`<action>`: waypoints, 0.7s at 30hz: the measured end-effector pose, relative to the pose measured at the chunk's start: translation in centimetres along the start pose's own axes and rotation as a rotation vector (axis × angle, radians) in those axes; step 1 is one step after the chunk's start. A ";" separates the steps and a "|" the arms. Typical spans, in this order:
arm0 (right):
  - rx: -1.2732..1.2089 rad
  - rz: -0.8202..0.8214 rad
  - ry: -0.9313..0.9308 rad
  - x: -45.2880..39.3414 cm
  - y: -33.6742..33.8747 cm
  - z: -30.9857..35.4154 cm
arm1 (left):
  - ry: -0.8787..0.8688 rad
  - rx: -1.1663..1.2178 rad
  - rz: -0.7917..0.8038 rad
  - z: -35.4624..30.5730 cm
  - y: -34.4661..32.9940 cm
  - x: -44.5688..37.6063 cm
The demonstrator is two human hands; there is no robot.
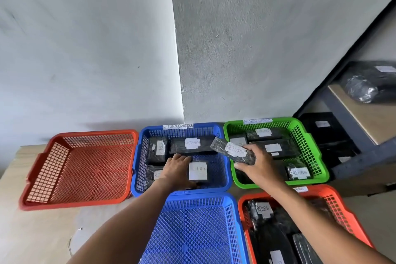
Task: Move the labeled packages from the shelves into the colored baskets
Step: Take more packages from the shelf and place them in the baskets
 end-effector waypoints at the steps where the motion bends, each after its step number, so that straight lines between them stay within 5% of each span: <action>1: 0.015 0.001 0.006 -0.3 -0.2 0.1 | -0.001 -0.003 0.014 0.1 -0.3 -0.3; 14: 0.111 0.082 0.047 -3.4 -4.4 1.0 | -0.081 0.000 0.064 0.7 -1.0 -0.9; 21: 0.175 0.280 0.082 -4.9 -7.7 1.5 | 0.046 0.359 -0.219 3.1 1.4 0.2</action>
Point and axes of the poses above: each hand's wrist, its own x-axis away from the middle knuckle, its own y-axis out of the back of the hand, z = x × y, the point moved 6 cm from there along -x, towards the middle knuckle, and after that the axes turned 8 degrees about y, right-handed, at the moved point
